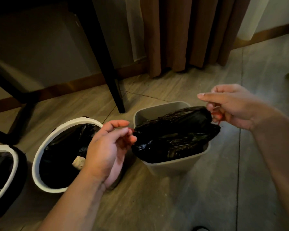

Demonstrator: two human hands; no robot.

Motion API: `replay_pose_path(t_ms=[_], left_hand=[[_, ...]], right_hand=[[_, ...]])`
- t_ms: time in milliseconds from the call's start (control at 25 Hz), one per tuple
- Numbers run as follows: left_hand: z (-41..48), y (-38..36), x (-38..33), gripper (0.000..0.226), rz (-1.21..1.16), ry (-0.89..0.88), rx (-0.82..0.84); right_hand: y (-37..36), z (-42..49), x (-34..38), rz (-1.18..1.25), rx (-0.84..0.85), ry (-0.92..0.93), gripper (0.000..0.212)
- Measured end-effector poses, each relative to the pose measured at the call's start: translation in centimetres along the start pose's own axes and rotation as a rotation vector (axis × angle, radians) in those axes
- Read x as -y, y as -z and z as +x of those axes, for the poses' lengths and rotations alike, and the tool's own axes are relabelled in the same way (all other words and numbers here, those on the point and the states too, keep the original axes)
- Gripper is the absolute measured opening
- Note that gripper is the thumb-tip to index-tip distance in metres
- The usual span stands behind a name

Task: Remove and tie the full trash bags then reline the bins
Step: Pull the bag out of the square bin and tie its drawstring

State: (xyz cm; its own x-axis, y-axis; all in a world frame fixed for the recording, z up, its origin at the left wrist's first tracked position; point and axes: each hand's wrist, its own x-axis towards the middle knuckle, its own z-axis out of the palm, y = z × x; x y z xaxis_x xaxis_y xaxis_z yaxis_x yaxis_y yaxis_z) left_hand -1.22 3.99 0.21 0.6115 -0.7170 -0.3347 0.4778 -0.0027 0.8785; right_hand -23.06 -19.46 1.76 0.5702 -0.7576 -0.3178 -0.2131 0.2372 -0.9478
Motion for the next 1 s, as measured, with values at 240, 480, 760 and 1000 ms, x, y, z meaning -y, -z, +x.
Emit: replay_pose_path(t_ms=[240,480,760,1000], left_hand=[[-0.5,-4.7,-0.4,0.037,0.050,0.184,0.160],[-0.2,-8.1,-0.1,0.066,0.015,0.194,0.232],[1.5,-6.9,-2.5,0.079,0.084,0.114,0.312],[2.1,-7.6,-4.8,0.080,0.282,0.015,0.417]], right_hand=[[-3.9,-2.3,2.1,0.292,0.174,0.163,0.026],[-6.1,-3.4,1.7,0.317,0.312,0.184,0.022],[-3.3,-1.1,-2.1,-0.247,0.314,0.381,0.075],[-10.7,1.7,-5.6,-0.426,0.139,0.548,0.035]])
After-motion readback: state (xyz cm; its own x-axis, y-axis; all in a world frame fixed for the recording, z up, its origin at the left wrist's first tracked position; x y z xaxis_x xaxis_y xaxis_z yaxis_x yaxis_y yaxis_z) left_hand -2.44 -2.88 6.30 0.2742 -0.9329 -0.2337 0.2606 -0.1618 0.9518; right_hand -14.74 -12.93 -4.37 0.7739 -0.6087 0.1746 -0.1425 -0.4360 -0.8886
